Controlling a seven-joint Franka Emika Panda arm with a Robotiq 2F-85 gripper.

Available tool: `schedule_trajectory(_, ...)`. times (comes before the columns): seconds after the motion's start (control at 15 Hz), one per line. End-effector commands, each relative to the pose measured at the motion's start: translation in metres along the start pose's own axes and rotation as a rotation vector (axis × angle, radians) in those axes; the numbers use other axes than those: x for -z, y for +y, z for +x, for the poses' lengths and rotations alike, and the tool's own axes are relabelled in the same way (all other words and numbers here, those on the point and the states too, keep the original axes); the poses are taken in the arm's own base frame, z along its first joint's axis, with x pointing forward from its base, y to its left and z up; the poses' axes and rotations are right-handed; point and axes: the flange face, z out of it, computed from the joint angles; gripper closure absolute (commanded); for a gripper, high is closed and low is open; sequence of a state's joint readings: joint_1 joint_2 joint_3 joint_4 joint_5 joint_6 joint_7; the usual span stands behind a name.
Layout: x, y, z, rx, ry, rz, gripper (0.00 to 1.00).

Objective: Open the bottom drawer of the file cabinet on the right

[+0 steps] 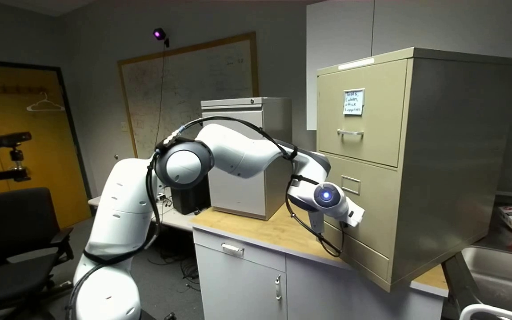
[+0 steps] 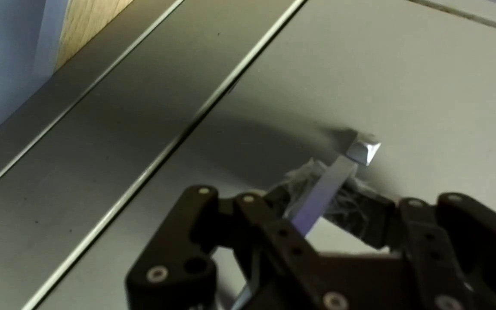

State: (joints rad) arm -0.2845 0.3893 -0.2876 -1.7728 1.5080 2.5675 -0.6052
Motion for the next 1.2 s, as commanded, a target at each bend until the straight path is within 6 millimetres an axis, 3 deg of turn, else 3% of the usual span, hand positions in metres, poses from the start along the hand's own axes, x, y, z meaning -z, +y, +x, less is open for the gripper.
schedule_trajectory(0.0,0.0153,0.0052,-0.0564,0.092,-0.121,0.015,0.98)
schedule_trajectory(0.8,0.0154,0.0098,-0.0549,0.064,-0.136,0.023,0.98)
schedule_trajectory(1.13,0.0225,0.0027,-0.0545,0.134,-0.115,-0.020,0.98)
